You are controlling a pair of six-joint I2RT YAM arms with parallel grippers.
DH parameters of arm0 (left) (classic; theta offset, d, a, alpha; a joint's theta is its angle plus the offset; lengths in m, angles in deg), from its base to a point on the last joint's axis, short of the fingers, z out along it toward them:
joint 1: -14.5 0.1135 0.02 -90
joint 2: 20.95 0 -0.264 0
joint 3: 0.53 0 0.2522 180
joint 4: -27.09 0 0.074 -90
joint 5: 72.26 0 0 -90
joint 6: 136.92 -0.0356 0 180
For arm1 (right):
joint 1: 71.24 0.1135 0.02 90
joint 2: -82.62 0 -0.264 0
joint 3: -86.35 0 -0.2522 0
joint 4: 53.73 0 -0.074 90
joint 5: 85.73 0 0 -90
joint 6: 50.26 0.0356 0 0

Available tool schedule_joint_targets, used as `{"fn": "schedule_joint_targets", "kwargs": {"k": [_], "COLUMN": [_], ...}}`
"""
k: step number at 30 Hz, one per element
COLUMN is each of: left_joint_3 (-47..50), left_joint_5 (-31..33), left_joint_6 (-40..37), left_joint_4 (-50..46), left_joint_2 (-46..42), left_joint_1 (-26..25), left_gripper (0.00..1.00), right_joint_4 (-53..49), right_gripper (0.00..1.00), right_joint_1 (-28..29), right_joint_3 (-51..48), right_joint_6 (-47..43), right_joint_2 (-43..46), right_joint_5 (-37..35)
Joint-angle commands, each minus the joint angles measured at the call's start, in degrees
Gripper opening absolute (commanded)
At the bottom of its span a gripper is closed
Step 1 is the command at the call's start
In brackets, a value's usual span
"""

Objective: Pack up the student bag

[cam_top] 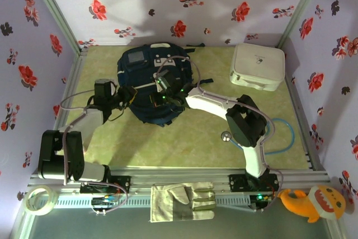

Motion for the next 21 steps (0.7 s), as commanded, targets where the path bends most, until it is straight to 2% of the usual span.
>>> {"fn": "schedule_joint_targets", "kwargs": {"k": [1,6,7,12,14,18,21], "left_joint_3": [-0.8,-2.1,-2.4,-3.2,-3.5,-3.9,-4.5], "left_joint_5": [0.4,1.7,2.3,3.3,3.2,2.8,1.5], "left_joint_6": [0.4,-2.2,-2.9,-5.5,-5.9,-6.7,-7.2], "left_joint_4": [1.4,-0.9,-1.7,-3.9,-4.4,-5.1,-5.3], "left_joint_2": [1.8,2.4,2.4,2.6,2.7,2.5,2.7], "left_joint_1": [0.3,0.3,0.3,0.6,0.6,0.6,0.6], "left_gripper": [0.25,0.02,0.0,0.0,0.0,0.0,0.0], "right_joint_4": [2.4,-1.4,-2.2,-5.1,-7.0,-9.9,-10.3], "right_gripper": [0.0,0.0,0.0,0.0,0.0,0.0,0.0], "right_joint_1": [0.3,-0.2,-0.6,-4.1,-5.9,-8.3,-8.3], "right_joint_3": [0.1,-2.1,-3.0,-8.9,-9.6,-9.5,-11.1], "right_joint_6": [0.8,-0.1,-0.1,-0.3,0.3,0.8,0.8], "right_joint_2": [1.4,3.6,4.3,8.9,9.5,10.3,11.8], "right_joint_5": [-0.9,-8.7,-10.5,-22.4,-25.1,-26.5,-24.7]}}
